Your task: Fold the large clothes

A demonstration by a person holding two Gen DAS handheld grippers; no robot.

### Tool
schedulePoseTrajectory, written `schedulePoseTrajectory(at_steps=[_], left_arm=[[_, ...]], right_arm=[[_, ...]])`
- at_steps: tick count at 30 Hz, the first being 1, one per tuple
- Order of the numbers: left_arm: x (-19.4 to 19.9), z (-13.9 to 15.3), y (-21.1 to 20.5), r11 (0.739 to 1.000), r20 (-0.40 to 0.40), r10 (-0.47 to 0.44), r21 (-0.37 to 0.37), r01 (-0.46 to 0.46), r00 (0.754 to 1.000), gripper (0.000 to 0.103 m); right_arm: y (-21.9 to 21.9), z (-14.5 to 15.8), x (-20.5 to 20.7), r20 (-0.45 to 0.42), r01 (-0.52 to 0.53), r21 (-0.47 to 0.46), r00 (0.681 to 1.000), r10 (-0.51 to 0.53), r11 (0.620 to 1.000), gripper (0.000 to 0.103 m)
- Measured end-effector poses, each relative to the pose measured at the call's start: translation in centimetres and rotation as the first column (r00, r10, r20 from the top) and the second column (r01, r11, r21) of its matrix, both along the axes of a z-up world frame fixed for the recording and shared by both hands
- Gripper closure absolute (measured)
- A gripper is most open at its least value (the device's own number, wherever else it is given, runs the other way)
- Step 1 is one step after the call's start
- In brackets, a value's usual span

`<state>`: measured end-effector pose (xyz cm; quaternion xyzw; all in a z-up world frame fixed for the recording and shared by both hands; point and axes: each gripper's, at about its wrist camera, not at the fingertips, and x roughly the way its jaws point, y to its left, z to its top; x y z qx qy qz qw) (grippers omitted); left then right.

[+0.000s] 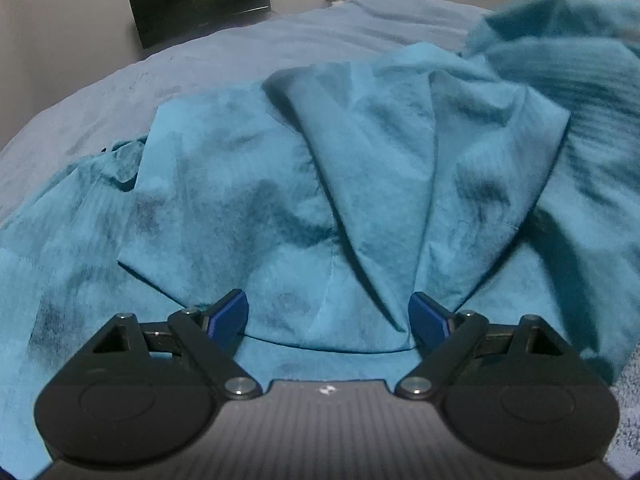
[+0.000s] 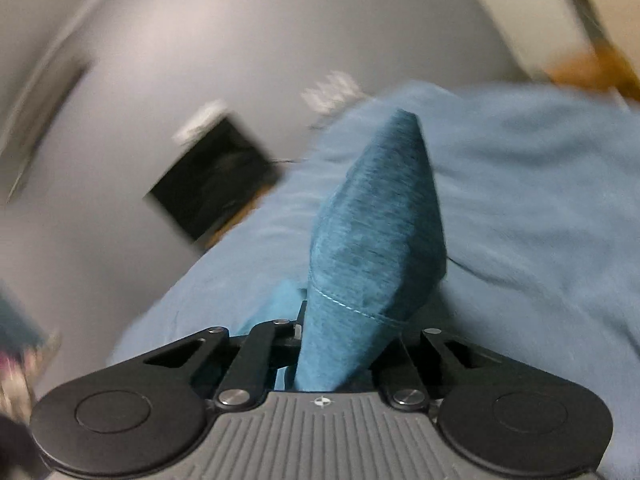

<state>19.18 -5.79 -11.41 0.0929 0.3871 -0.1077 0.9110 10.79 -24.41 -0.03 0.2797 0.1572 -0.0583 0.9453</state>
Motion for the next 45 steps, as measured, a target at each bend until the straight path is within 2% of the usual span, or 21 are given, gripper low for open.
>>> schedulePoseTrajectory(at_steps=[1, 4, 8, 10, 14, 15, 17, 21, 23, 25, 27, 29, 31, 32, 33, 35, 36, 38, 40, 42, 45], left_arm=[[-0.1, 0.2, 0.3, 1.0, 0.002, -0.001, -0.02, 0.001, 1.0, 0.016], [-1.0, 1.9, 2.5, 0.987, 0.015, 0.016, -0.16, -0.013, 1.0, 0.016], [-3.1, 6.2, 7.0, 0.93, 0.055, 0.076, -0.365, -0.051, 0.996, 0.016], [-4.1, 8.4, 9.8, 0.876, 0.07, 0.11, -0.478, -0.064, 0.991, 0.015], [-6.3, 11.5, 16.5, 0.664, 0.047, 0.206, -0.74, -0.105, 0.977, 0.011], [-6.5, 12.0, 17.6, 0.632, 0.038, 0.213, -0.767, -0.108, 0.976, 0.008], [-6.9, 12.7, 18.8, 0.606, 0.032, 0.199, -0.79, -0.097, 0.979, 0.007], [-6.6, 12.5, 19.1, 0.587, -0.004, 0.111, -0.806, -0.069, 0.994, 0.007], [-5.8, 11.4, 18.4, 0.601, -0.043, 0.083, -0.795, -0.084, 0.996, 0.007], [-4.8, 9.9, 17.6, 0.629, -0.085, 0.082, -0.768, -0.118, 0.993, 0.007], [-3.9, 8.4, 17.3, 0.635, -0.133, 0.066, -0.758, -0.145, 0.989, 0.009], [-3.1, 7.4, 17.0, 0.644, -0.163, 0.047, -0.749, -0.154, 0.986, 0.023], [-2.7, 7.0, 16.9, 0.678, -0.174, 0.054, -0.716, -0.164, 0.983, 0.076], [-2.5, 6.9, 16.9, 0.698, -0.173, 0.066, -0.696, -0.169, 0.983, 0.084], [-2.3, 6.6, 17.1, 0.699, -0.167, 0.066, -0.696, -0.164, 0.984, 0.088], [-2.3, 6.5, 17.6, 0.675, -0.165, 0.077, -0.718, -0.174, 0.983, 0.091], [-2.4, 6.7, 17.7, 0.678, -0.156, 0.082, -0.715, -0.17, 0.984, 0.092], [-2.9, 7.7, 18.2, 0.71, -0.127, 0.101, -0.685, -0.16, 0.987, 0.094], [-3.0, 8.4, 19.1, 0.724, -0.113, 0.128, -0.668, -0.17, 0.985, 0.095], [-3.2, 8.7, 20.5, 0.734, -0.114, 0.155, -0.651, -0.192, 0.981, 0.096], [-3.5, 8.5, 22.9, 0.75, -0.126, 0.198, -0.619, -0.233, 0.972, 0.098]], right_arm=[[1.6, 0.6, -0.3, 0.019, -0.037, -0.085, 0.999, 0.039, 0.996, 0.091], [5.3, 1.7, -1.3, 0.056, -0.124, -0.264, 0.988, 0.143, 0.956, 0.091], [10.1, 2.4, -2.6, 0.076, -0.219, -0.424, 0.958, 0.275, 0.879, 0.091], [12.5, 2.4, -2.9, 0.069, -0.259, -0.478, 0.942, 0.33, 0.839, 0.091], [18.0, 1.5, -3.1, 0.018, -0.341, -0.604, 0.898, 0.44, 0.72, 0.091], [19.4, 1.0, -3.3, -0.002, -0.364, -0.635, 0.882, 0.47, 0.681, 0.091], [21.7, 0.0, -3.6, -0.041, -0.409, -0.677, 0.851, 0.523, 0.612, 0.091], [25.0, -2.4, -4.1, -0.124, -0.467, -0.748, 0.796, 0.593, 0.471, 0.091], [26.4, -3.4, -4.8, -0.153, -0.484, -0.77, 0.774, 0.615, 0.417, 0.091], [27.4, -3.7, -5.5, -0.169, -0.497, -0.779, 0.755, 0.634, 0.384, 0.091], [27.1, -4.0, -5.9, -0.184, -0.512, -0.778, 0.739, 0.648, 0.363, 0.091], [27.9, -4.7, -5.7, -0.206, -0.537, -0.773, 0.716, 0.667, 0.337, 0.091], [28.1, -5.2, -5.9, -0.231, -0.562, -0.768, 0.69, 0.686, 0.307, 0.091], [28.2, -5.3, -6.1, -0.243, -0.574, -0.766, 0.676, 0.695, 0.29, 0.09], [28.2, -5.4, -6.0, -0.25, -0.578, -0.766, 0.669, 0.7, 0.279, 0.089], [27.9, -5.2, -6.1, -0.25, -0.591, -0.755, 0.658, 0.71, 0.282, 0.086], [27.6, -4.9, -6.0, -0.244, -0.603, -0.743, 0.649, 0.72, 0.291, 0.08], [26.6, -3.8, -5.2, -0.232, -0.632, -0.712, 0.625, 0.745, 0.308, 0.072], [24.9, -2.9, -6.1, -0.212, -0.657, -0.685, 0.594, 0.776, 0.315, 0.041], [23.0, -0.6, -6.5, -0.193, -0.7, -0.636, 0.552, 0.811, 0.324, 0.029], [18.4, 1.3, -5.7, -0.165, -0.779, -0.495, 0.519, 0.839, 0.384, 0.028]])
